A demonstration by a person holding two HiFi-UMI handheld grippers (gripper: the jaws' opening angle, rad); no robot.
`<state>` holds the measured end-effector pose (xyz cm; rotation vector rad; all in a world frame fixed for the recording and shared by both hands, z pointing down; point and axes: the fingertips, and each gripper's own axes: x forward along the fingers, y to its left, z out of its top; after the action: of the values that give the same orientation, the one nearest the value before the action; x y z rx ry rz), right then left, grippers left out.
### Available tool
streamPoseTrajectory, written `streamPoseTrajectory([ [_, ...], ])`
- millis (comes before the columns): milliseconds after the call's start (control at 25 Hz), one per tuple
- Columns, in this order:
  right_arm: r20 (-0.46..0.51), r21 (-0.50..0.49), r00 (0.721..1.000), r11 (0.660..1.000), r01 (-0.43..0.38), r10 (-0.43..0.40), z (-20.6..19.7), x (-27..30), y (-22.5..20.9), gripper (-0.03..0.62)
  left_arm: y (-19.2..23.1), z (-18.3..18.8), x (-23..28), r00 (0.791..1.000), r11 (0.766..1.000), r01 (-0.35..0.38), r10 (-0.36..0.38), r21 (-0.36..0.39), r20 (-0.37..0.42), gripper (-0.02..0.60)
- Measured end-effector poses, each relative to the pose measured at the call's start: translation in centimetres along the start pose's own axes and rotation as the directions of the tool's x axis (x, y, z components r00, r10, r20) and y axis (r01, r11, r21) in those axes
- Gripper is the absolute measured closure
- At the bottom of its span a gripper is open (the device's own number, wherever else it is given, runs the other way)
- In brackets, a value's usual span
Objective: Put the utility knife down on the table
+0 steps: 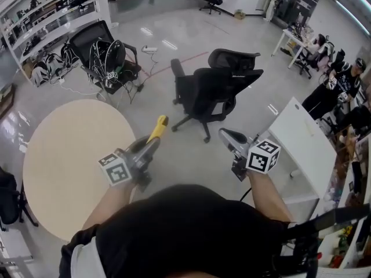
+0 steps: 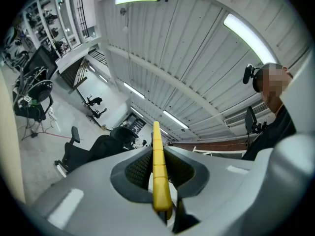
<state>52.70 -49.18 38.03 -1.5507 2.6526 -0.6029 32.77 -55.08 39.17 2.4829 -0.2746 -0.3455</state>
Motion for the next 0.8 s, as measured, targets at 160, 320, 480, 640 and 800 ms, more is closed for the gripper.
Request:
streamPoseTrajectory([
  [160, -0.030, -0.020, 0.998, 0.998, -0.058, 0.058, 0.7, -0.3, -1.5, 0.580, 1.3, 2.0, -1.5, 0.993, 0.992, -0.114, 0.111, 0.058, 0.043, 0.525],
  [320, -0.076, -0.023, 0.991, 0.994, -0.110, 0.108, 0.4, 2.5, -1.7, 0.579, 3.2, 6.5, -6.0, 0.975, 0.972, -0.212, 0.204, 0.099, 0.091, 0.525],
  [480, -0.090, -0.063, 0.984, 0.985, -0.158, 0.152, 1.2, 8.5, 1.3, 0.579, 6.2, 11.4, -13.6, 0.947, 0.942, -0.307, 0.290, 0.131, 0.134, 0.525],
  [640, -0.076, -0.109, 0.979, 0.975, -0.195, 0.187, 2.2, 17.0, 6.7, 0.580, 11.0, 17.4, -23.6, 0.915, 0.907, -0.392, 0.367, 0.155, 0.169, 0.525],
  [800, -0.064, -0.132, 0.984, 0.976, -0.174, 0.167, 2.3, 25.3, 10.6, 0.580, 17.2, 22.4, -33.0, 0.885, 0.866, -0.460, 0.430, 0.195, 0.176, 0.525],
])
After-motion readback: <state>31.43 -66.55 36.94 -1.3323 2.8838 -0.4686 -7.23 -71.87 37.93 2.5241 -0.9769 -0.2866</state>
